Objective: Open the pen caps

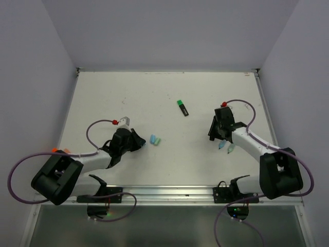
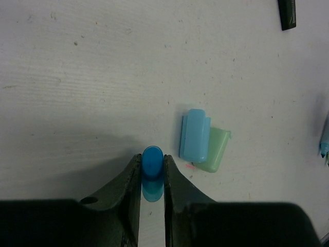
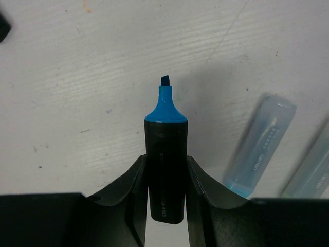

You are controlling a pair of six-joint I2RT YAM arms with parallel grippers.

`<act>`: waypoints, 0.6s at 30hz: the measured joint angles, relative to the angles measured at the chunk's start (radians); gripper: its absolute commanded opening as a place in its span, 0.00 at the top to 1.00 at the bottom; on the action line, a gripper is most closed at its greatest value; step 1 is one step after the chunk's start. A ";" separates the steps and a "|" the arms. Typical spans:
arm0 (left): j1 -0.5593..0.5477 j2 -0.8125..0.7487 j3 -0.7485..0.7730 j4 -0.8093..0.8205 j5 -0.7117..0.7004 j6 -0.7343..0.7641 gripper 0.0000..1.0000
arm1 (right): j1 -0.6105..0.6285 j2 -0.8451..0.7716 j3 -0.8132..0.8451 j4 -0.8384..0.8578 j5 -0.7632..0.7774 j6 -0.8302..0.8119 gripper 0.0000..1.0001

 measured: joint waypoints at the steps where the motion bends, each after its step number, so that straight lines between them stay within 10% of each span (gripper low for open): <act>1: 0.000 0.010 0.000 0.009 0.005 -0.001 0.96 | -0.013 0.015 0.002 0.003 -0.001 -0.004 1.00; 13: -0.004 0.060 -0.041 0.133 0.074 -0.024 0.76 | -0.042 0.124 -0.004 0.043 -0.018 -0.002 1.00; 18: -0.020 0.061 -0.045 0.151 0.085 -0.037 0.57 | -0.045 0.122 -0.009 0.047 -0.016 0.005 0.80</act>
